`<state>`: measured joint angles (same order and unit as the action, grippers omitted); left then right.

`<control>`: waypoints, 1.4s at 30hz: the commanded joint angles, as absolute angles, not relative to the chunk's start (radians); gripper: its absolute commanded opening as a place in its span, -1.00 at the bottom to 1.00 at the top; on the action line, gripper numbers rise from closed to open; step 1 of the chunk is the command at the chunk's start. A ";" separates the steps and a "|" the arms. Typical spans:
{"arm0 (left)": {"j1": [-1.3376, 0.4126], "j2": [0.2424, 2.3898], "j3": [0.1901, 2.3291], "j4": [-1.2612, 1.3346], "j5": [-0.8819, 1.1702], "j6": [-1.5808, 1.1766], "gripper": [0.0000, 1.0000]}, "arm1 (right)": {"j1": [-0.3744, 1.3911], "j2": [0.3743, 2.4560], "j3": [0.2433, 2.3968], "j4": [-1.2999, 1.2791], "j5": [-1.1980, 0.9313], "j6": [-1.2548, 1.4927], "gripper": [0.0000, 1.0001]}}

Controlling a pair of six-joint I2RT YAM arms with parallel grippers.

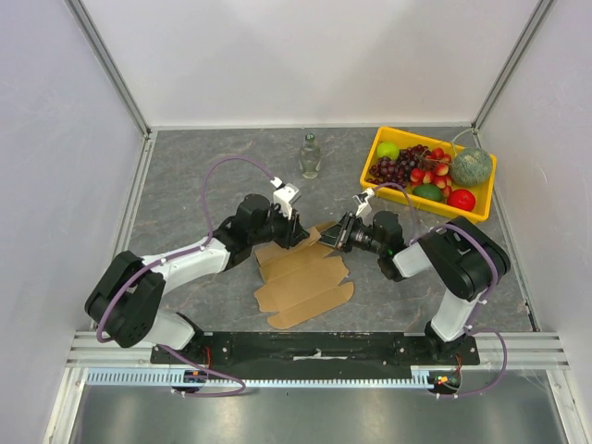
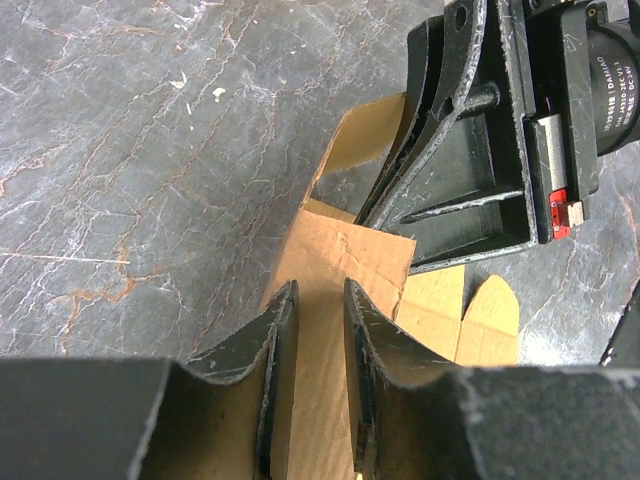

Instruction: Fold the paper box

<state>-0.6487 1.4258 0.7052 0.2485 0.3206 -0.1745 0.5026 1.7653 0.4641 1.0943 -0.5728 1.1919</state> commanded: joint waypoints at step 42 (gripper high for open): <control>-0.692 1.296 0.624 0.173 0.242 -0.150 -0.42 | 0.451 1.600 0.594 0.293 -0.327 0.555 -0.67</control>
